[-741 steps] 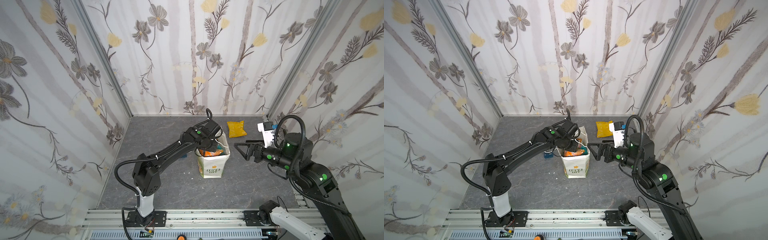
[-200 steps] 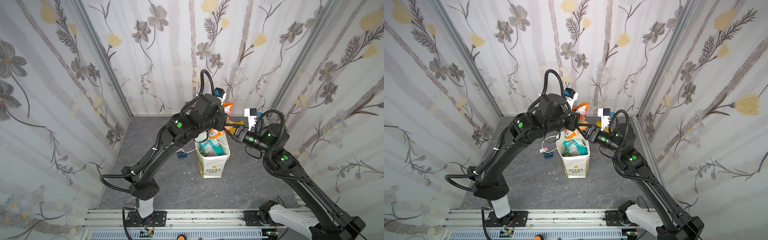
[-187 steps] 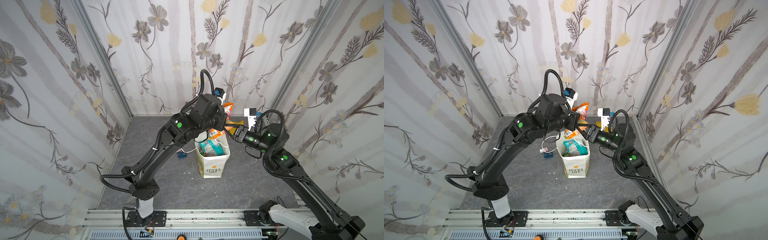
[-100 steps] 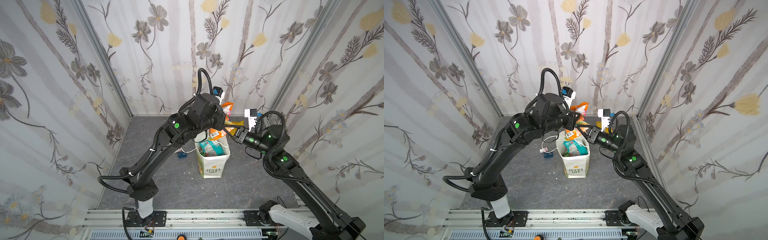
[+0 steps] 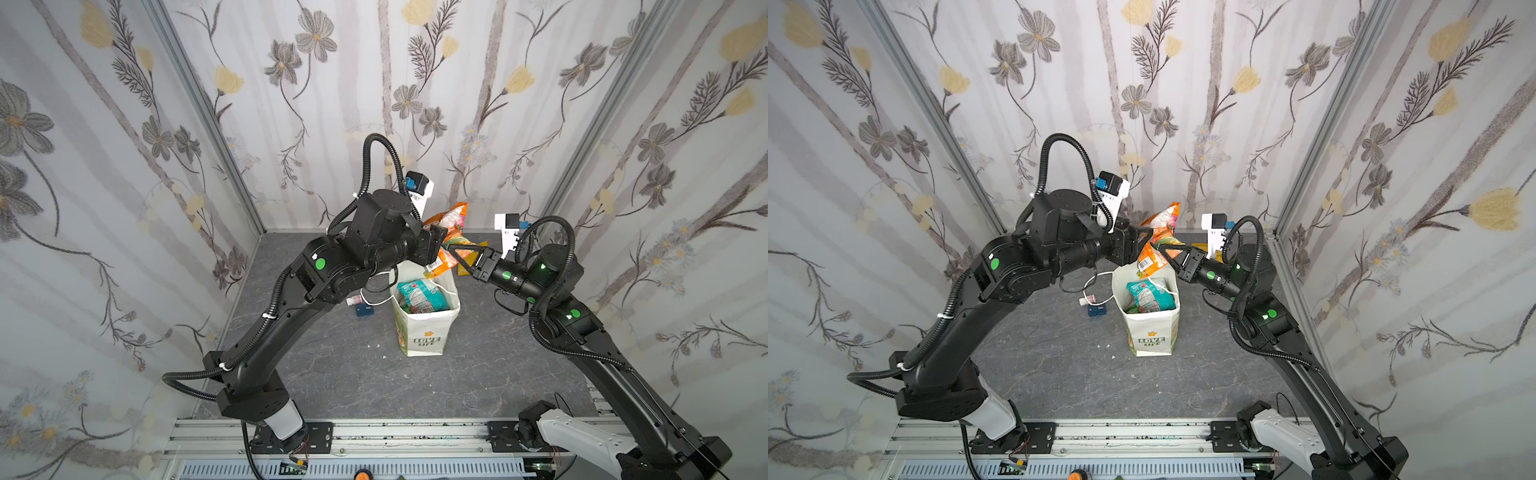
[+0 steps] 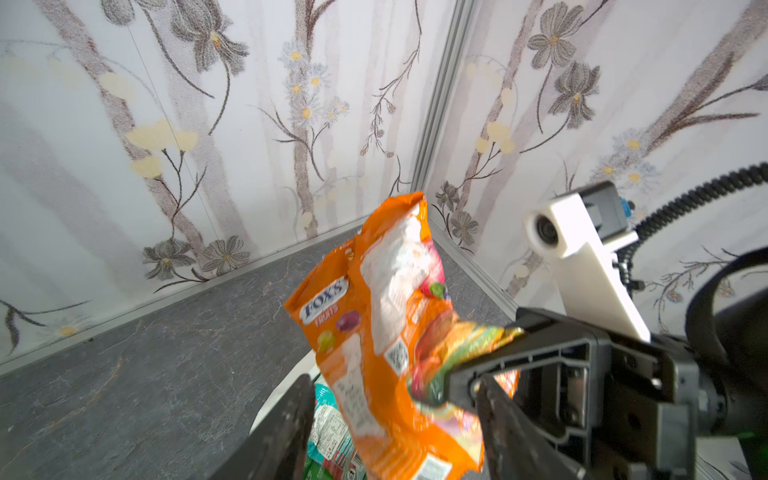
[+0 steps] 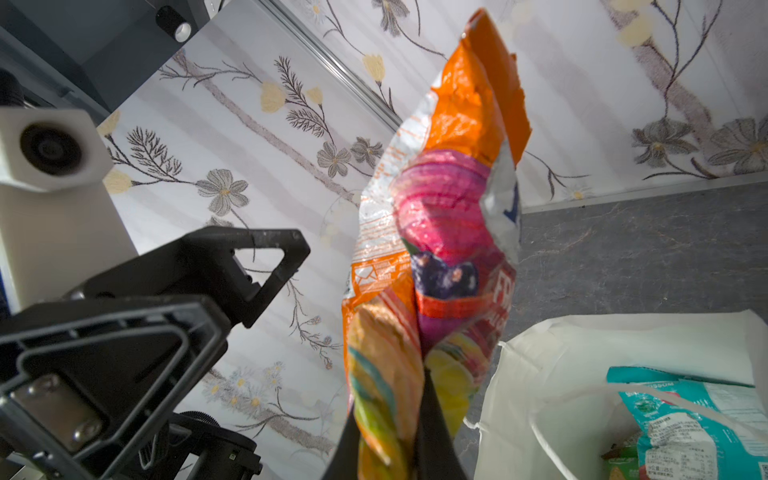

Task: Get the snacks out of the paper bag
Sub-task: 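Hold the FOX'S bag up with the left gripper while the right gripper grasps it, then carry the FOX'S bag with the right gripper while the left gripper withdraws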

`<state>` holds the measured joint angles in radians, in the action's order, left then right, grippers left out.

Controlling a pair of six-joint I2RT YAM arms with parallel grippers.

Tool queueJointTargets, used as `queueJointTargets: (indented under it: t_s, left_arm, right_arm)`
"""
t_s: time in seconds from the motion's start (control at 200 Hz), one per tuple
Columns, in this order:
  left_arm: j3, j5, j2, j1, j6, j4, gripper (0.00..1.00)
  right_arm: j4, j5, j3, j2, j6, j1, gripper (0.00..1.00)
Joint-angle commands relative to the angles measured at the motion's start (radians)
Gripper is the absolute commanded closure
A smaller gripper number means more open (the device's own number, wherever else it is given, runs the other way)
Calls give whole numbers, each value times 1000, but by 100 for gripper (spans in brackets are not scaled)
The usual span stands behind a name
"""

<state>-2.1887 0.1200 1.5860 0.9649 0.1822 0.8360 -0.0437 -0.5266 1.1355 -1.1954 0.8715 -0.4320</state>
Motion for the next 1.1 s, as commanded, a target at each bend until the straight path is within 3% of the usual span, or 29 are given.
queueJointTargets:
  t_s: [0.0, 0.23, 0.445, 0.764, 1.094]
  left_arm:
    - [133, -105, -98, -2, -40, -140, 29]
    - [414, -255, -303, -2, -75, -282, 12]
    - [575, -240, -426, -2, -98, -285, 5]
    - [654, -256, -474, -3, -130, -253, 0]
    - [674, -185, -459, -2, -168, -227, 0]
  right_arm:
    - [-40, -31, 34, -24, -20, 63, 100]
    - [-54, -116, 85, -112, -25, 245, 100]
    - [-117, -183, 77, -221, -24, 390, 100]
    - [-163, -206, 53, -394, -76, 542, 100]
    - [-124, -233, 176, -723, -137, 631, 100]
